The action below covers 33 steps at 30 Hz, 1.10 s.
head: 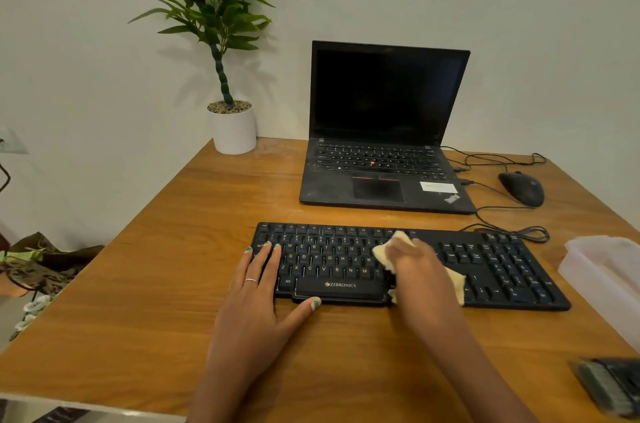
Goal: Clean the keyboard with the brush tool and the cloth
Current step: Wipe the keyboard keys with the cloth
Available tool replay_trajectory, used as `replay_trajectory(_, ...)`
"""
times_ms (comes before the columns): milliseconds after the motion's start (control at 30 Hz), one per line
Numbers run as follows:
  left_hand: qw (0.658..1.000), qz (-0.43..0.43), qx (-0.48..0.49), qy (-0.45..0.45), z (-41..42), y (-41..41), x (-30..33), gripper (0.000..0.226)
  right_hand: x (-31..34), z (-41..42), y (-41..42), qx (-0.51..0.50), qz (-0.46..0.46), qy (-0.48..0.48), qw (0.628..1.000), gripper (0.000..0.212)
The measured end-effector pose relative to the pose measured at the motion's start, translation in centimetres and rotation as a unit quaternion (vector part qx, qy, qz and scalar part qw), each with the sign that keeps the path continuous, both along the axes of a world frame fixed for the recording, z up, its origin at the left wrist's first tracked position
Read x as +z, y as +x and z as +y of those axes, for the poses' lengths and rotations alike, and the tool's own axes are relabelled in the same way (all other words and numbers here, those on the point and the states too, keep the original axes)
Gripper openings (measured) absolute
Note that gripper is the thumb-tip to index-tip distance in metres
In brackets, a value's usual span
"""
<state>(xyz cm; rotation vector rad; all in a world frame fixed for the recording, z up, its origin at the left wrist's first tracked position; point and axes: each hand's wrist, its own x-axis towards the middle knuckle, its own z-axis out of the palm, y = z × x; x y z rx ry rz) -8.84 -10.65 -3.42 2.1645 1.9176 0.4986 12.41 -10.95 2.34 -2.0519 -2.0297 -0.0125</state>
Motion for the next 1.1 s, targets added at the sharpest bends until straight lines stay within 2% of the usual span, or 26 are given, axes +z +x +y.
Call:
replay_trajectory(100, 1.0, 0.002, -0.002, 0.001, 0.0, 0.0, -0.1, 0.113, 0.4, 0.2, -0.2, -0.023, -0.01, 0.008, 1.0, 0.037)
replay_trajectory(233, 1.0, -0.005, 0.002, 0.003, 0.1, 0.0, -0.3, 0.114, 0.4, -0.5, -3.4, 0.156, -0.015, -0.047, 0.987, 0.057)
replay_trajectory(267, 1.0, -0.007, 0.003, 0.003, 0.1, 0.0, -0.2, 0.114, 0.3, -0.4, -3.3, 0.164, -0.012, -0.048, 0.985, 0.057)
replay_trajectory(333, 1.0, -0.011, 0.004, 0.0, 0.0, 0.0, -0.1, 0.114, 0.0, 0.6, -1.7, 0.108, 0.021, -0.021, 0.994, 0.048)
replay_trajectory(433, 1.0, -0.008, 0.001, -0.005, 0.0, 0.0, -0.1, 0.115, 0.0, 1.6, 0.7, -0.024, -0.002, 0.026, 0.999, 0.028)
replay_trajectory(500, 1.0, -0.006, 0.0, -0.002, 0.1, 0.0, -0.2, 0.115, 0.3, 1.9, 0.0, -0.032, -0.01, 0.022, 0.999, 0.026)
replay_trajectory(533, 1.0, -0.006, 0.001, 0.001, 0.1, 0.0, -0.2, 0.114, 0.3, 1.9, -0.9, -0.004, -0.005, 0.012, 1.0, 0.028)
replay_trajectory(633, 1.0, -0.007, 0.005, 0.011, 0.0, 0.0, -0.3, 0.112, -0.6, 1.6, -3.3, 0.163, -0.031, -0.013, 0.986, 0.044)
replay_trajectory(667, 1.0, -0.011, 0.004, 0.014, 0.0, 0.0, -0.3, 0.111, -0.7, 1.7, -3.2, 0.18, -0.028, -0.02, 0.983, 0.046)
replay_trajectory(733, 1.0, -0.017, 0.001, 0.013, 0.0, 0.0, -0.3, 0.11, -0.6, 2.4, -1.5, 0.118, -0.006, -0.007, 0.993, 0.039)
replay_trajectory(833, 1.0, -0.012, 0.002, 0.009, 0.0, -0.1, -0.3, 0.111, 0.1, 3.4, 1.6, -0.062, -0.043, 0.011, 0.997, 0.025)
replay_trajectory(900, 1.0, -0.009, 0.004, 0.012, 0.0, 0.0, -0.3, 0.111, 0.4, 3.8, 1.6, -0.089, -0.049, 0.013, 0.995, 0.022)
replay_trajectory(1000, 1.0, -0.001, 0.006, 0.015, 0.0, 0.1, -0.1, 0.111, 0.0, 3.9, -1.3, 0.035, -0.052, 0.016, 0.998, 0.027)
replay_trajectory(1100, 1.0, -0.007, 0.008, 0.022, -0.1, 0.1, -0.1, 0.111, -0.7, 3.4, -3.5, 0.167, -0.039, 0.027, 0.985, 0.036)
